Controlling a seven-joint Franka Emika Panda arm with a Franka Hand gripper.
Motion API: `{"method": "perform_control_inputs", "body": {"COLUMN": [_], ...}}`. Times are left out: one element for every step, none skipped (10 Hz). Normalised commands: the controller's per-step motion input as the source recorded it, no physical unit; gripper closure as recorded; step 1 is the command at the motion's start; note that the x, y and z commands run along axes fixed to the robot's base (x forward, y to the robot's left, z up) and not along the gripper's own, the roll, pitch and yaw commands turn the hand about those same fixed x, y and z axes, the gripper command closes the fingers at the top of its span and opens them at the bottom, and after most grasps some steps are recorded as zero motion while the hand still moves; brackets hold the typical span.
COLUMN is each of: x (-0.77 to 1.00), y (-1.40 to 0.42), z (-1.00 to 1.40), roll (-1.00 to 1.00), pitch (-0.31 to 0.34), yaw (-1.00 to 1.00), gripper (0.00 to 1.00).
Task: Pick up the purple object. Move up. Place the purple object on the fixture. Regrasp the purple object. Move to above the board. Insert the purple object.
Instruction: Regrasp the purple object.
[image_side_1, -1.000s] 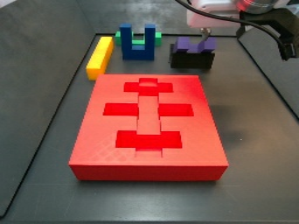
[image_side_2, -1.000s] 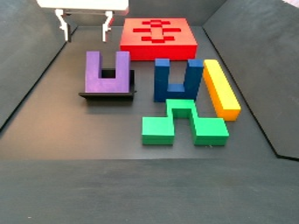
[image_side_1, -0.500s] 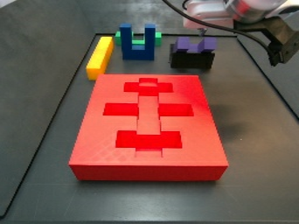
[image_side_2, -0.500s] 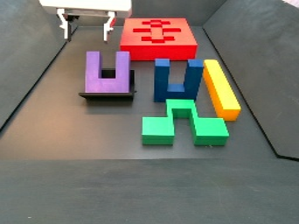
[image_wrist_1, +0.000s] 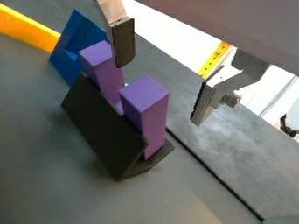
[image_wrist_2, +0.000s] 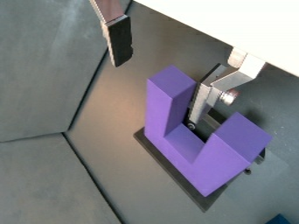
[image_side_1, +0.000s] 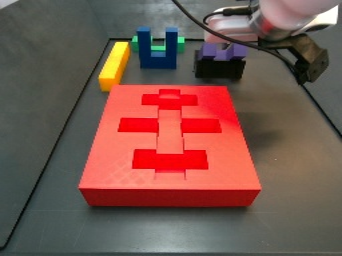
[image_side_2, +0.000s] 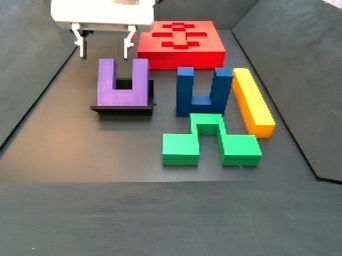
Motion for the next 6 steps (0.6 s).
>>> {"method": "perform_control_inputs", "body": {"x": [-0.03,-0.01,0.00,0.00,0.00,0.02], "y": [0.02,0.04,0.07,0.06,0.04,0.05], "z": [-0.19,-0.21,-0.24,-0.22,-0.19,-0.21], "roll": [0.05,0.04,0.10,0.13,0.13,0.17], "pitch": [0.000,0.000,0.000,0.000,0.000,0.000], "yaw": [0.01,0.03,0.06,0.05,0.03,0.04], "gripper": [0.00,0.00,0.00,0.00,0.00,0.00]}}
